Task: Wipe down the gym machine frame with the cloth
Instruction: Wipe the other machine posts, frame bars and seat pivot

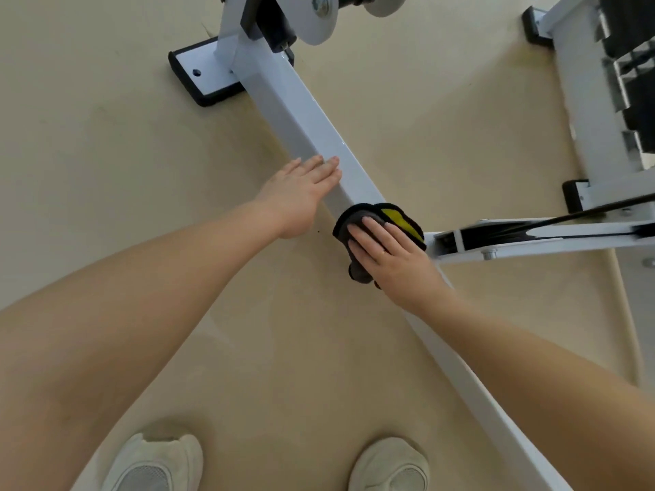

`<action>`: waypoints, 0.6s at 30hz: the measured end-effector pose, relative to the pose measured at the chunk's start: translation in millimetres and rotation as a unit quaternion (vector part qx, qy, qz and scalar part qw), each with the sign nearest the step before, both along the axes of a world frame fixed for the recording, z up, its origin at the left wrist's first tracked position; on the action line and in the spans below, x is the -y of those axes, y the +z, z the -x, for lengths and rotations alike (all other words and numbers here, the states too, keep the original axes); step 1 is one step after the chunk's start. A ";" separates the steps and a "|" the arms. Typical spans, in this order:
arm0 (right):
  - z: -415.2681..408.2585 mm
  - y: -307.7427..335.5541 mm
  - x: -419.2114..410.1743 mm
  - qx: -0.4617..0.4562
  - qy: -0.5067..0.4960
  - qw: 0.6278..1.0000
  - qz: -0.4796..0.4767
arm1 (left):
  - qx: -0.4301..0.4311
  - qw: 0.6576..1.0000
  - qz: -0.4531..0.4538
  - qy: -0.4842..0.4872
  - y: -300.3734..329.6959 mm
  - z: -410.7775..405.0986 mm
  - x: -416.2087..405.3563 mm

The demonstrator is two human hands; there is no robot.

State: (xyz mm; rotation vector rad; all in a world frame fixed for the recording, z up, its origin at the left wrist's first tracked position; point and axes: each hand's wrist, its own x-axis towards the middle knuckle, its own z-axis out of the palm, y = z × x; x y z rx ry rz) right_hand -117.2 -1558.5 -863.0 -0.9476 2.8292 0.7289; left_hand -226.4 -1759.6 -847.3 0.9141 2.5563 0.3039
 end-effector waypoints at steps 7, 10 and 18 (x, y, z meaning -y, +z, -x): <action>52.0 -0.4 40.8 0.003 0.019 0.999 -0.047 | 0.042 0.999 -0.034 -0.008 5.1 14.0 9.2; 16.8 -1.7 17.9 -0.001 0.052 0.997 -0.059 | 0.061 0.998 -0.035 -0.001 7.6 14.1 9.9; 48.6 -1.7 26.9 -0.027 0.094 0.993 -0.065 | 0.028 1.000 -0.006 0.011 22.8 13.1 11.3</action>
